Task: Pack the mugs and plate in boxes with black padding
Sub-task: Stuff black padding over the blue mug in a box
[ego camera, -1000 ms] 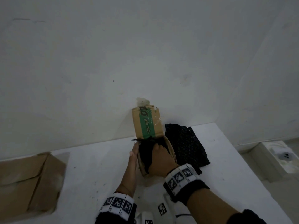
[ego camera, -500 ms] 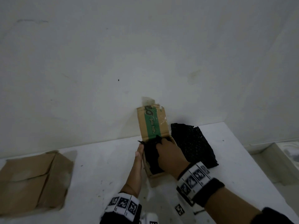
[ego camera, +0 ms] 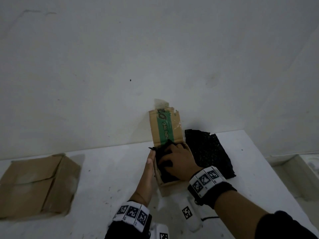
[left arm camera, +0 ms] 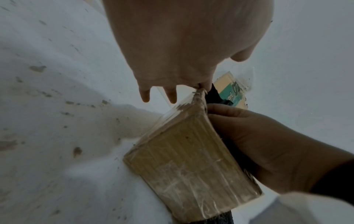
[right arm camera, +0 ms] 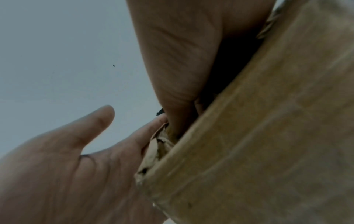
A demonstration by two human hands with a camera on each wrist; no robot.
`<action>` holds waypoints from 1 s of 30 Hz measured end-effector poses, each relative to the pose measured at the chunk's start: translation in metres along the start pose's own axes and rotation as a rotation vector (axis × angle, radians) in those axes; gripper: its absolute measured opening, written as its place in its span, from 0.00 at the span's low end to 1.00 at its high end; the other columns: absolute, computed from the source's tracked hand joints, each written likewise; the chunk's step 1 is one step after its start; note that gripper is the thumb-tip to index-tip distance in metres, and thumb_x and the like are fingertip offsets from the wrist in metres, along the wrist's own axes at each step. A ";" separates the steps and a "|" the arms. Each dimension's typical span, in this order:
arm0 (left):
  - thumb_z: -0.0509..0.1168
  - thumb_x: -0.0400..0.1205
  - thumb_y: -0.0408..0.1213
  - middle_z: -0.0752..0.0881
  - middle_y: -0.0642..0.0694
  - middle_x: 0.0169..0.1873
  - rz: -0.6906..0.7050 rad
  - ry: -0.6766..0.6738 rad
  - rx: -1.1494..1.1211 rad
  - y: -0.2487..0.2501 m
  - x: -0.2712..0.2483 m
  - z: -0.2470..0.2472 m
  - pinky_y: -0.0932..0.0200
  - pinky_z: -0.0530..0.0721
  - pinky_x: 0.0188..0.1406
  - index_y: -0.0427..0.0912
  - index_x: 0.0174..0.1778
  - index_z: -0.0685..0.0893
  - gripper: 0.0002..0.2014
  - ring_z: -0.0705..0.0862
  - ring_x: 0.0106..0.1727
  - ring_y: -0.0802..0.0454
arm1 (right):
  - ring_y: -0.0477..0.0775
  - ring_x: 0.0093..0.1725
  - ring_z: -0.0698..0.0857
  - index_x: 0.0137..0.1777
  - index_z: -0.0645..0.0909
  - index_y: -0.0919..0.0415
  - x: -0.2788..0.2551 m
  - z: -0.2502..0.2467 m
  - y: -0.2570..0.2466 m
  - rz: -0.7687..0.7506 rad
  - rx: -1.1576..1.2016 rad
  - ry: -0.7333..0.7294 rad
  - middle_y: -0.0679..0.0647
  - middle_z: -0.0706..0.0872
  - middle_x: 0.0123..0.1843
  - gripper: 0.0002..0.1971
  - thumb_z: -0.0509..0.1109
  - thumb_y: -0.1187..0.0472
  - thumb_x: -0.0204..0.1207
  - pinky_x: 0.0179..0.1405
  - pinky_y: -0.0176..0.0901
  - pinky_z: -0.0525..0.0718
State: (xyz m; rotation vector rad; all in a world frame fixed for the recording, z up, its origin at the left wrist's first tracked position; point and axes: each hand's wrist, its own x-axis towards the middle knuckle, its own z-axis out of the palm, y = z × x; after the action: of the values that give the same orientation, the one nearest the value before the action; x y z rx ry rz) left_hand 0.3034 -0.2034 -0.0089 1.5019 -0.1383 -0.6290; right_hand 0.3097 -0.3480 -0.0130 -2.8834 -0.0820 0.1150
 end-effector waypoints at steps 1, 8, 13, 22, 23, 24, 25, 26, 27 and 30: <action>0.38 0.83 0.60 0.55 0.61 0.79 0.009 -0.005 -0.004 0.000 0.000 0.000 0.86 0.65 0.55 0.55 0.80 0.53 0.29 0.58 0.70 0.74 | 0.60 0.63 0.73 0.58 0.83 0.37 0.000 -0.002 0.000 0.006 -0.002 -0.025 0.51 0.77 0.66 0.13 0.66 0.46 0.75 0.67 0.53 0.68; 0.35 0.88 0.44 0.55 0.58 0.79 0.036 0.022 -0.053 -0.003 0.005 0.001 0.85 0.61 0.59 0.48 0.81 0.52 0.24 0.53 0.78 0.65 | 0.64 0.67 0.72 0.66 0.75 0.51 0.007 0.004 -0.020 0.113 -0.086 -0.146 0.58 0.73 0.68 0.22 0.65 0.45 0.73 0.67 0.57 0.69; 0.36 0.87 0.44 0.57 0.60 0.78 0.043 0.010 -0.054 -0.005 0.003 0.002 0.93 0.65 0.47 0.48 0.81 0.53 0.24 0.56 0.74 0.69 | 0.66 0.72 0.66 0.77 0.59 0.57 0.013 0.015 -0.025 0.127 -0.196 -0.292 0.61 0.66 0.75 0.31 0.61 0.46 0.78 0.69 0.65 0.65; 0.35 0.88 0.41 0.56 0.54 0.80 0.061 -0.011 -0.007 0.001 0.004 0.002 0.89 0.64 0.53 0.45 0.81 0.52 0.24 0.56 0.72 0.68 | 0.64 0.67 0.71 0.72 0.68 0.59 0.004 0.008 -0.010 -0.022 -0.089 -0.231 0.62 0.70 0.71 0.28 0.66 0.48 0.75 0.64 0.55 0.71; 0.35 0.88 0.41 0.56 0.53 0.80 0.061 -0.010 -0.004 0.001 0.004 0.002 0.92 0.64 0.48 0.44 0.81 0.52 0.23 0.56 0.72 0.67 | 0.64 0.64 0.74 0.70 0.72 0.59 0.000 0.007 -0.008 -0.055 -0.050 -0.172 0.61 0.72 0.69 0.26 0.67 0.48 0.74 0.62 0.53 0.74; 0.35 0.88 0.40 0.56 0.53 0.80 0.061 -0.008 -0.003 0.000 0.005 0.002 0.93 0.64 0.46 0.44 0.81 0.52 0.23 0.56 0.72 0.67 | 0.63 0.61 0.76 0.67 0.76 0.59 -0.003 0.006 -0.007 -0.084 -0.002 -0.084 0.61 0.75 0.66 0.24 0.68 0.49 0.72 0.59 0.52 0.78; 0.35 0.88 0.40 0.56 0.52 0.80 0.066 -0.004 -0.003 -0.001 0.005 0.002 0.93 0.65 0.46 0.44 0.81 0.52 0.23 0.56 0.72 0.67 | 0.63 0.56 0.79 0.62 0.79 0.61 -0.006 0.007 -0.008 -0.108 0.032 0.015 0.61 0.78 0.61 0.23 0.71 0.50 0.70 0.54 0.52 0.81; 0.35 0.88 0.40 0.56 0.52 0.80 0.074 -0.001 -0.005 -0.001 0.006 0.001 0.91 0.65 0.49 0.44 0.81 0.52 0.23 0.56 0.72 0.67 | 0.61 0.51 0.81 0.56 0.80 0.62 -0.009 0.008 -0.008 -0.116 0.059 0.119 0.60 0.81 0.54 0.23 0.75 0.50 0.65 0.48 0.50 0.85; 0.35 0.88 0.40 0.55 0.51 0.81 0.079 0.006 -0.007 -0.001 0.006 0.002 0.88 0.65 0.54 0.44 0.81 0.52 0.23 0.57 0.72 0.66 | 0.59 0.46 0.83 0.53 0.78 0.62 -0.012 0.010 -0.008 -0.108 0.080 0.210 0.58 0.82 0.49 0.25 0.78 0.50 0.58 0.42 0.47 0.86; 0.35 0.88 0.37 0.54 0.49 0.81 0.089 0.010 -0.003 0.000 0.007 0.003 0.80 0.59 0.61 0.41 0.81 0.52 0.23 0.56 0.73 0.65 | 0.55 0.42 0.85 0.54 0.74 0.61 -0.012 0.016 -0.009 -0.097 0.055 0.317 0.56 0.85 0.44 0.35 0.82 0.48 0.48 0.41 0.41 0.87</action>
State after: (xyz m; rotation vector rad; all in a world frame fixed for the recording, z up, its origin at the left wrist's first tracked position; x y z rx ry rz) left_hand 0.3079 -0.2098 -0.0108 1.4875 -0.1953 -0.5507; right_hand 0.2958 -0.3364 -0.0251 -2.7964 -0.1562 -0.3511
